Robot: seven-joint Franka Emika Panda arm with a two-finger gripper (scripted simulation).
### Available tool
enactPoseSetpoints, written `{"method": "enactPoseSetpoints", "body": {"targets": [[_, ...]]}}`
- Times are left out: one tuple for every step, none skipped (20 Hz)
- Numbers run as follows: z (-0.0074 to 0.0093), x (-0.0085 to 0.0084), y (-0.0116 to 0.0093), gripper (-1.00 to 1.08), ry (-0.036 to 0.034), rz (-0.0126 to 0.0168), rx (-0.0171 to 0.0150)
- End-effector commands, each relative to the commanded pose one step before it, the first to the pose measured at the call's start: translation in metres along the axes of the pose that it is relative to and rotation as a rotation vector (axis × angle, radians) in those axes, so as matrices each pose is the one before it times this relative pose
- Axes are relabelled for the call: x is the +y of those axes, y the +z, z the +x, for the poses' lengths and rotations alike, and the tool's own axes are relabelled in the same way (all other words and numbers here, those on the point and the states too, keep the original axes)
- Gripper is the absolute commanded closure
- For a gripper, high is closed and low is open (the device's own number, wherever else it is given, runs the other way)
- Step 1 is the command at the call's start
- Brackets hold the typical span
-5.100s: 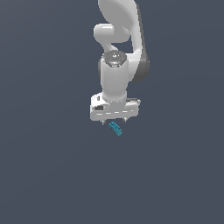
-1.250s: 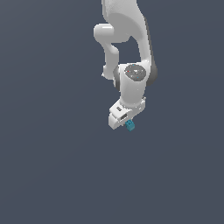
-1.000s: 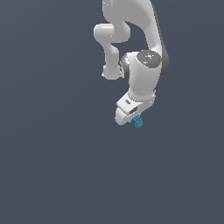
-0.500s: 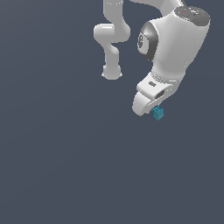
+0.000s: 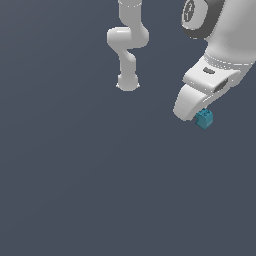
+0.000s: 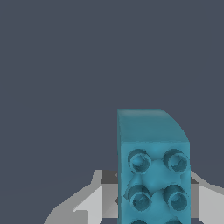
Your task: Pick up the object and move it to a goal position.
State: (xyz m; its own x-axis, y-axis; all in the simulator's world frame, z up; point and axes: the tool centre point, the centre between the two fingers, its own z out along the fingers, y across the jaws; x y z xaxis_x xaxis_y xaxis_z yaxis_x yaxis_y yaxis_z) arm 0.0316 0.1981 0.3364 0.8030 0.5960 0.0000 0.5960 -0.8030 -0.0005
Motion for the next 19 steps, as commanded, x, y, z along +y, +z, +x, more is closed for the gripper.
{"method": "enactPoseSetpoints", "body": {"targets": [[0.00800, -0.00396, -0.01459, 1.08, 0.00068, -0.00013, 0.00016], [0.00277, -0.00133, -0.00464, 1.08, 0.00000, 0.00000, 0.00000], [0.00254, -0.00120, -0.00423, 1.08, 0.00000, 0.00000, 0.00000], [0.00233, -0.00108, -0.00385, 1.08, 0.00000, 0.00000, 0.00000], [0.00213, -0.00097, -0.00349, 1.08, 0.00000, 0.00000, 0.00000], [0.00194, -0.00086, -0.00315, 1.08, 0.00000, 0.00000, 0.00000], [0.00176, -0.00076, -0.00283, 1.08, 0.00000, 0.00000, 0.00000], [0.00159, -0.00067, -0.00253, 1.08, 0.00000, 0.00000, 0.00000], [0.00143, -0.00059, -0.00225, 1.08, 0.00000, 0.00000, 0.00000], [0.00127, -0.00051, -0.00199, 1.08, 0.00000, 0.00000, 0.00000], [0.00112, -0.00043, -0.00174, 1.08, 0.00000, 0.00000, 0.00000], [0.00098, -0.00037, -0.00150, 1.08, 0.00000, 0.00000, 0.00000], [0.00084, -0.00031, -0.00128, 1.08, 0.00000, 0.00000, 0.00000], [0.00070, -0.00025, -0.00106, 1.08, 0.00000, 0.00000, 0.00000], [0.00057, -0.00020, -0.00086, 1.08, 0.00000, 0.00000, 0.00000], [0.00044, -0.00015, -0.00066, 1.08, 0.00000, 0.00000, 0.00000], [0.00031, -0.00011, -0.00047, 1.08, 0.00000, 0.00000, 0.00000], [0.00019, -0.00006, -0.00028, 1.08, 0.00000, 0.00000, 0.00000], [0.00006, -0.00002, -0.00009, 1.08, 0.00000, 0.00000, 0.00000]]}}
